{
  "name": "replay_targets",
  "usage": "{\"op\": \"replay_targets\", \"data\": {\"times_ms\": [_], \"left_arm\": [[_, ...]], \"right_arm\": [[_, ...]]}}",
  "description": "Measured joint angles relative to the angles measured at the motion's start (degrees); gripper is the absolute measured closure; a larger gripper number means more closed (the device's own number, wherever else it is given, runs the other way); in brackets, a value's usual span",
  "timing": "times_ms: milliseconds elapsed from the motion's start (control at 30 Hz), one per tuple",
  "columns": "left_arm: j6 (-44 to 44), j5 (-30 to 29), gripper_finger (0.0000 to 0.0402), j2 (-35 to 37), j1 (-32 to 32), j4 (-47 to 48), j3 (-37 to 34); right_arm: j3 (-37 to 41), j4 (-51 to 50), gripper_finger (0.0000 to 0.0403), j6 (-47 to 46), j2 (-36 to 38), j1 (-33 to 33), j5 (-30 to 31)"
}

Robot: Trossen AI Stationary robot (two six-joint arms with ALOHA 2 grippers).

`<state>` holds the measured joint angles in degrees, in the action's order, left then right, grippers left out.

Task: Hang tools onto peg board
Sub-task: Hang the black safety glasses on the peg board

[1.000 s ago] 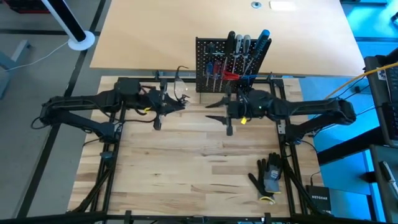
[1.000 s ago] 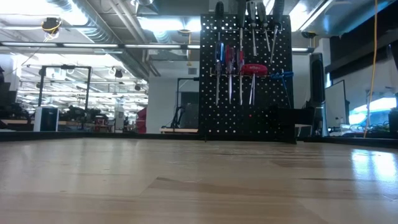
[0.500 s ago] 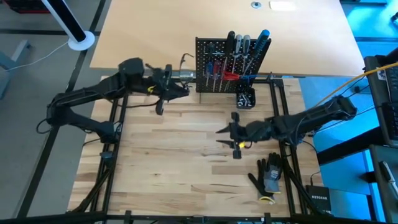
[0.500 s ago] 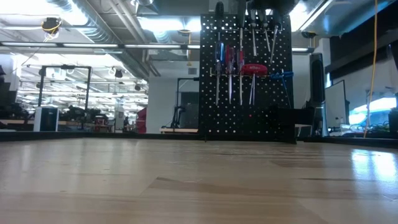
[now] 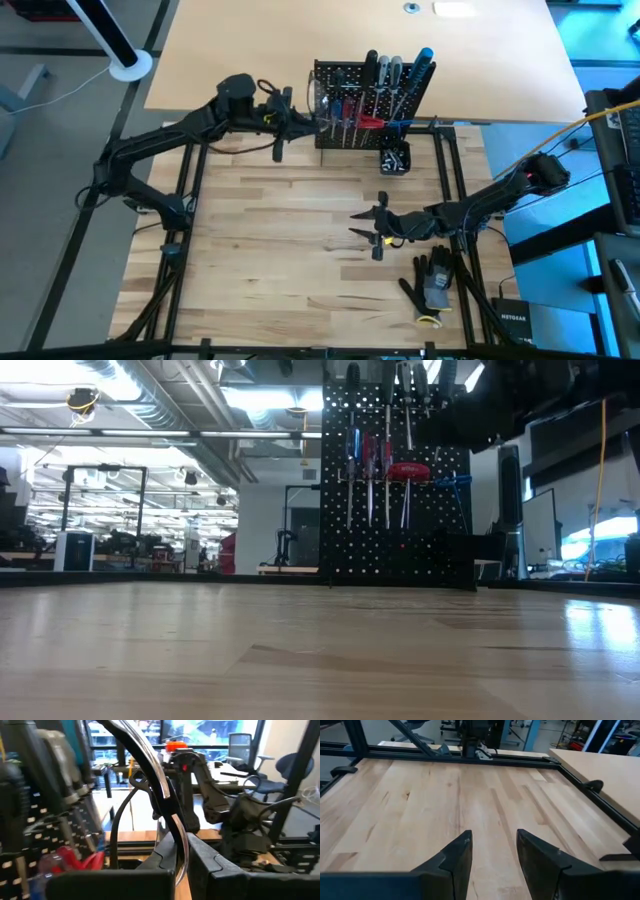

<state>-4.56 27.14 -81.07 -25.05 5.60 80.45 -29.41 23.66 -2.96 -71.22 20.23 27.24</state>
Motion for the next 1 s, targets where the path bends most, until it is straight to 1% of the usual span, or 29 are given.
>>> {"op": "replay_targets", "data": {"times_ms": [133, 533, 733, 867, 1000], "left_arm": [[0.1, 0.36, 0.0394, -1.32, -1.41, -1.28, 0.01], [-2.93, 0.56, 0.0394, -1.25, -4.97, -2.53, -0.01], [-4.46, 0.54, 0.0394, -1.29, -6.05, -2.84, -0.01], [-4.89, 0.6, 0.0394, -2.53, -6.41, -3.62, -0.01], [-3.61, 0.87, 0.0394, -3.98, -6.46, -3.92, -0.05]], "right_arm": [[0.33, 0.12, 0.0247, 0.07, 0.04, 0.0, 0.35], [0.35, -0.11, 0.0247, 0.24, 0.04, 0.0, 0.27], [0.33, 0.22, 0.0247, 0.24, 0.04, 0.0, 0.27], [0.33, 0.22, 0.0247, 0.24, 0.04, 0.0, 0.28], [0.31, 0.24, 0.0247, 0.24, 0.04, 0.01, 0.27]]}}
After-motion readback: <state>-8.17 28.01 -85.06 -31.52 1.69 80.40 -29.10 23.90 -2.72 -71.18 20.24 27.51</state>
